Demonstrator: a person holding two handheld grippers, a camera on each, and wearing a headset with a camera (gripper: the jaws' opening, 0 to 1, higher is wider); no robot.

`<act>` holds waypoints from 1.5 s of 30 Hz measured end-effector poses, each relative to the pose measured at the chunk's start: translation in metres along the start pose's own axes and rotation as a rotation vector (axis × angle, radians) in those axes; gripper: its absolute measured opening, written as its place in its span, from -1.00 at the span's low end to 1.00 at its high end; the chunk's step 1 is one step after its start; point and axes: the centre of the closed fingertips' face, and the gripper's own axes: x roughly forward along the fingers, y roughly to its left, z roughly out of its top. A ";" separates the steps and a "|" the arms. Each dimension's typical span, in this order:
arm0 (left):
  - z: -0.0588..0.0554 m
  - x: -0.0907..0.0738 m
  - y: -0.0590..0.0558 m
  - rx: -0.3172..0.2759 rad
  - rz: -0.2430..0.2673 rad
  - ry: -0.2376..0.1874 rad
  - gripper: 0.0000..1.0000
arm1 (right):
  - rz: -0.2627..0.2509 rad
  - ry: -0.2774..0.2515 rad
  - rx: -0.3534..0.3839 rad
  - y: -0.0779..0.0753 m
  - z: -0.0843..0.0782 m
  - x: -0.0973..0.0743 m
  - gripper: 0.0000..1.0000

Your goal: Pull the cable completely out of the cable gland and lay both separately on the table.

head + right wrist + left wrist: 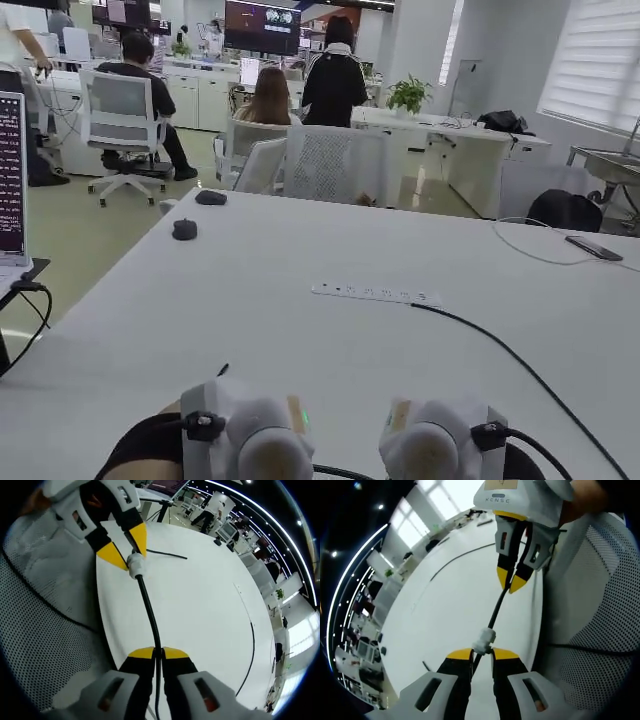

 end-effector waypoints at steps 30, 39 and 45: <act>0.002 0.001 -0.007 0.006 -0.026 -0.008 -0.70 | 0.034 0.086 0.011 0.007 -0.018 0.008 -0.86; 0.003 0.003 -0.012 0.016 -0.046 -0.007 -0.70 | 0.127 -0.140 0.019 0.026 0.031 0.001 -0.55; 0.002 0.003 -0.012 0.013 -0.048 -0.004 -0.70 | 0.151 -0.131 -0.007 0.031 0.029 0.001 -0.94</act>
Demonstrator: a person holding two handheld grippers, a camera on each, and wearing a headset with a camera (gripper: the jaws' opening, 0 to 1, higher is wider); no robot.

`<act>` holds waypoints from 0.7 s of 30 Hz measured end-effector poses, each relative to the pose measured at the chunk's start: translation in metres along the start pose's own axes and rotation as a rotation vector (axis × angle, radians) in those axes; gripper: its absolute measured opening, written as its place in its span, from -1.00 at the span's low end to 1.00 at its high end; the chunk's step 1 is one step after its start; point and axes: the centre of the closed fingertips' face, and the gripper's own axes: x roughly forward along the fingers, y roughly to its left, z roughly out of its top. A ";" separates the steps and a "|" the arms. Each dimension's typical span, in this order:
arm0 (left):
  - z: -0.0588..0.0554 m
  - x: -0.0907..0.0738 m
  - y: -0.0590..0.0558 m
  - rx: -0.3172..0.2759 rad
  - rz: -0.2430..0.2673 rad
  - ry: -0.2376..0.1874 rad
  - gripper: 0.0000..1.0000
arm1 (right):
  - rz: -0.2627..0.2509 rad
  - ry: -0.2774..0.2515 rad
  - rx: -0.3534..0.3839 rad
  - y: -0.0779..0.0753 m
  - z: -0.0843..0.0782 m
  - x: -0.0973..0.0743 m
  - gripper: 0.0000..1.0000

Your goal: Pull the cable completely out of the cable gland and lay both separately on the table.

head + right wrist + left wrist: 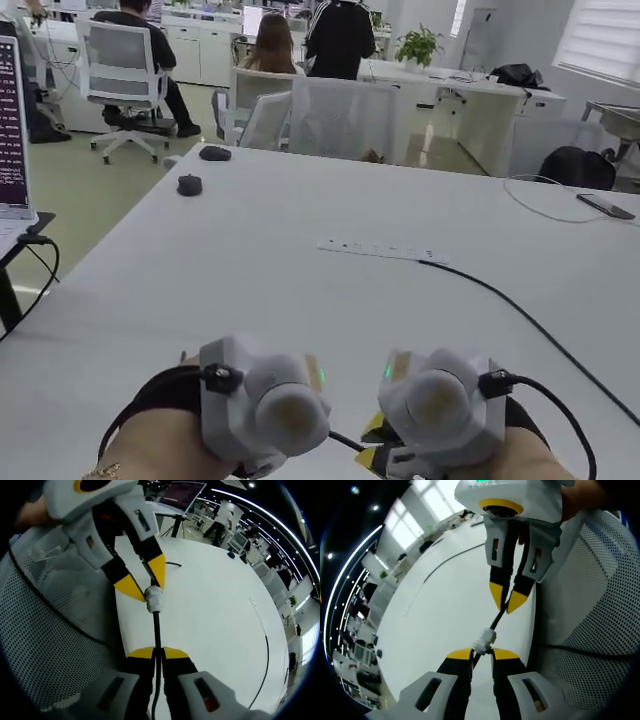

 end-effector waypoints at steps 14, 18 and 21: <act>-0.004 -0.004 0.010 -0.023 0.042 0.008 -0.70 | -0.125 0.184 0.088 -0.027 -0.044 -0.007 -0.93; -0.004 -0.004 0.012 -0.020 0.051 0.010 -0.70 | -0.132 0.167 0.057 -0.028 -0.039 -0.008 -0.73; -0.002 -0.004 0.011 -0.023 0.047 0.004 -0.71 | -0.092 0.045 0.019 -0.018 -0.011 -0.005 -0.68</act>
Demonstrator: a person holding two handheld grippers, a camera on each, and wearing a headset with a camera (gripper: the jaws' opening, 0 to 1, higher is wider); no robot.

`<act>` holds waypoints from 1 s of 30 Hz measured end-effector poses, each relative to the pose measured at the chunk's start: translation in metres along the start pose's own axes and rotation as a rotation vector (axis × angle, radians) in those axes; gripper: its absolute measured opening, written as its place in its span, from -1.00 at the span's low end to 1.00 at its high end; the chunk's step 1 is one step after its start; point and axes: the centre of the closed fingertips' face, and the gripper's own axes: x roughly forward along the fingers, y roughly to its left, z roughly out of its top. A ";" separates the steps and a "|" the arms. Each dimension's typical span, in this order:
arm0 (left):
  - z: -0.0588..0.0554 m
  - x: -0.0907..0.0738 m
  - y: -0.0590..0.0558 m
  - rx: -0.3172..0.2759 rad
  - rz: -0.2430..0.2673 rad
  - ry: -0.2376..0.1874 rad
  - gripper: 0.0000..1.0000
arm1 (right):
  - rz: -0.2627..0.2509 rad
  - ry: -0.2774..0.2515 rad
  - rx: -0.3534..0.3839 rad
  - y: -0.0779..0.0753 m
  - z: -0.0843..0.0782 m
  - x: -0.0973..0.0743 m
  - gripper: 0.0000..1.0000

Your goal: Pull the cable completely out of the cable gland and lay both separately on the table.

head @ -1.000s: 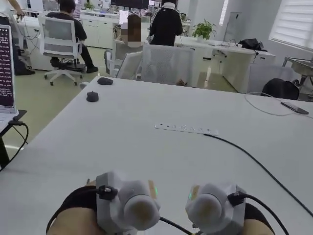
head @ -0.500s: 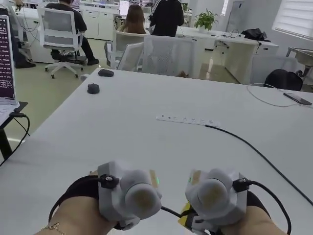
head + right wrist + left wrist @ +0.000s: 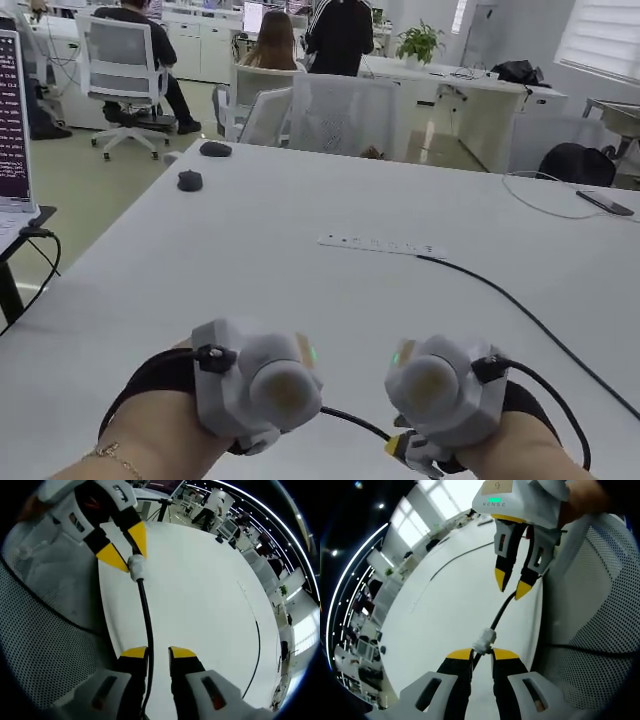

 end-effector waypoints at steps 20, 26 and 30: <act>-0.005 -0.002 0.010 -0.033 0.036 0.011 -0.70 | -0.043 0.009 0.015 -0.010 -0.004 -0.004 -0.93; -0.009 -0.003 0.013 -0.044 0.052 0.029 -0.70 | -0.064 0.044 0.034 -0.015 -0.013 -0.004 -0.93; -0.011 -0.004 0.018 -0.065 0.069 0.033 -0.70 | -0.076 0.082 0.037 -0.018 -0.020 -0.004 -0.93</act>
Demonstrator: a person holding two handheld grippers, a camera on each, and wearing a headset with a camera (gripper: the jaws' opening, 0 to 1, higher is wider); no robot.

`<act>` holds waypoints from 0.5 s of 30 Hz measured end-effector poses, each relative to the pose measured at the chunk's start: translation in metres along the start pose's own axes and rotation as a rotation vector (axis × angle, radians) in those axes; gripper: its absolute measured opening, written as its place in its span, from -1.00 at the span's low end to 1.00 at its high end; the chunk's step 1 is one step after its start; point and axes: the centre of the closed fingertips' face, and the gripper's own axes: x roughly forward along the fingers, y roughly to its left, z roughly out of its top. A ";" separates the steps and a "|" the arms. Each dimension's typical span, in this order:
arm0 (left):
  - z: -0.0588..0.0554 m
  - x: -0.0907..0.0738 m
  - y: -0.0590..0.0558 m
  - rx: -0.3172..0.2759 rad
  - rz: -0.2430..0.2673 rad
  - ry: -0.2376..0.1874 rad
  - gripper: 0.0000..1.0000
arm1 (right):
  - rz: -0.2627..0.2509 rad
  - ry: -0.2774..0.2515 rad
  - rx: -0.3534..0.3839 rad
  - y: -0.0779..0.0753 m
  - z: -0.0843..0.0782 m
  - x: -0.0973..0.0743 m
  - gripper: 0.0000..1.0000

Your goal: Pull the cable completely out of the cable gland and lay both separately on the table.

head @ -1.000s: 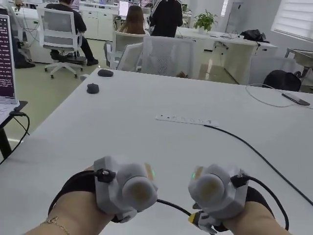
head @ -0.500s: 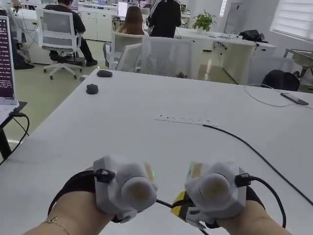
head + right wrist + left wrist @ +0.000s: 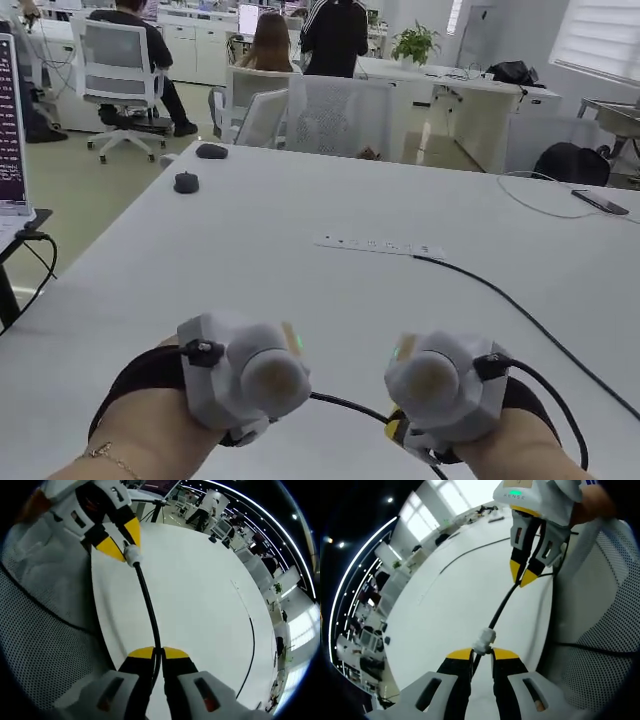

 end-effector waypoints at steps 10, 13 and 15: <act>-0.008 0.000 0.010 -0.037 0.014 0.018 -0.71 | 0.245 -0.222 0.270 0.019 0.025 -0.035 -0.58; -0.010 0.001 0.009 -0.038 0.013 0.024 -0.70 | 0.249 -0.324 0.344 0.000 0.021 -0.068 -0.47; -0.010 0.001 0.008 -0.037 0.010 0.027 -0.70 | 0.212 -0.374 0.387 -0.015 0.015 -0.083 -0.45</act>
